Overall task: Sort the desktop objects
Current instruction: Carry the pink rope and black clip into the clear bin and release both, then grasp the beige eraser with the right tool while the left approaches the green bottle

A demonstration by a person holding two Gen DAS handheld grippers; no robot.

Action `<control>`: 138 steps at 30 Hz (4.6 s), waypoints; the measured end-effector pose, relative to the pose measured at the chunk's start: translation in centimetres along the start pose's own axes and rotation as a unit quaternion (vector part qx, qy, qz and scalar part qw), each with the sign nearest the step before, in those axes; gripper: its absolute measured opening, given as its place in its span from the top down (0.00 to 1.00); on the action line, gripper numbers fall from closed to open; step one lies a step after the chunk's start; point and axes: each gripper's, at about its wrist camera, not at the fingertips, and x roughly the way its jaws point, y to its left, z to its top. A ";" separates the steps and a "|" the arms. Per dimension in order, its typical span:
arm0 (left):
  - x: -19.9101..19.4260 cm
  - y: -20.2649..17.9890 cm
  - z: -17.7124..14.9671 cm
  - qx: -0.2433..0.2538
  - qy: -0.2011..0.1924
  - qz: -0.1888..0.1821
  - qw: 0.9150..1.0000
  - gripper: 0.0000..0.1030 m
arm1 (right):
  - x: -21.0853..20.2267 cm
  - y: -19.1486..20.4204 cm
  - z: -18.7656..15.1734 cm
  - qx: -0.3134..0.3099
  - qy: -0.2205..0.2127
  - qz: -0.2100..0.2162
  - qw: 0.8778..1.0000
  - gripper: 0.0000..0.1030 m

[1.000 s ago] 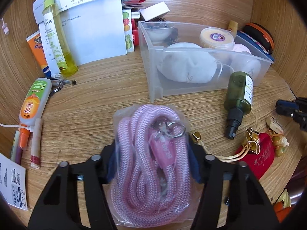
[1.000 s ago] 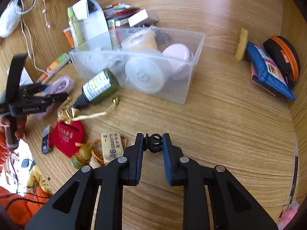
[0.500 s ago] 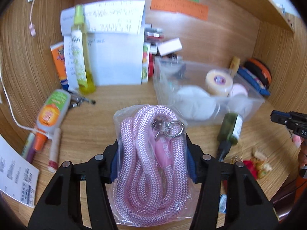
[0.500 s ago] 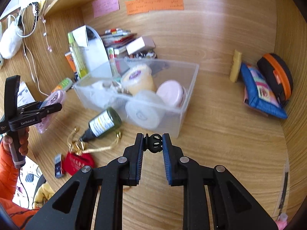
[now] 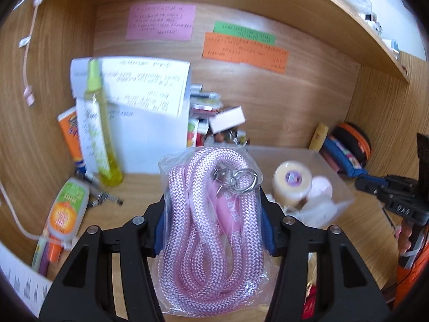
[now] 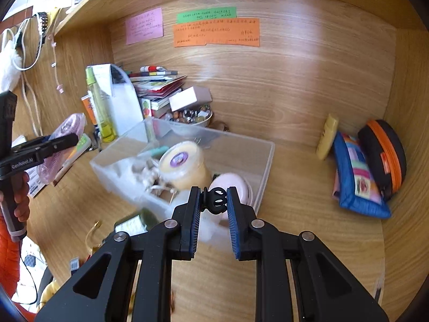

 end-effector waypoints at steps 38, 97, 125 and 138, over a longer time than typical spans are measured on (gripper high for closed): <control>12.4 -5.4 0.3 0.082 0.057 0.012 0.995 0.45 | 10.8 -3.4 2.9 0.075 0.033 -0.059 0.995 0.83; 3.3 -4.8 -2.8 0.081 0.039 -0.005 0.996 0.03 | 0.3 0.2 -3.1 -0.048 -0.005 -0.071 0.996 0.31; 2.0 -6.7 -8.8 0.119 0.098 -0.019 0.988 0.03 | 2.0 5.2 -10.8 -0.101 0.125 0.074 0.984 0.76; 6.0 -10.1 -8.3 0.124 0.148 -0.071 0.979 0.03 | -0.4 3.2 -9.7 -0.066 0.089 0.080 0.991 0.78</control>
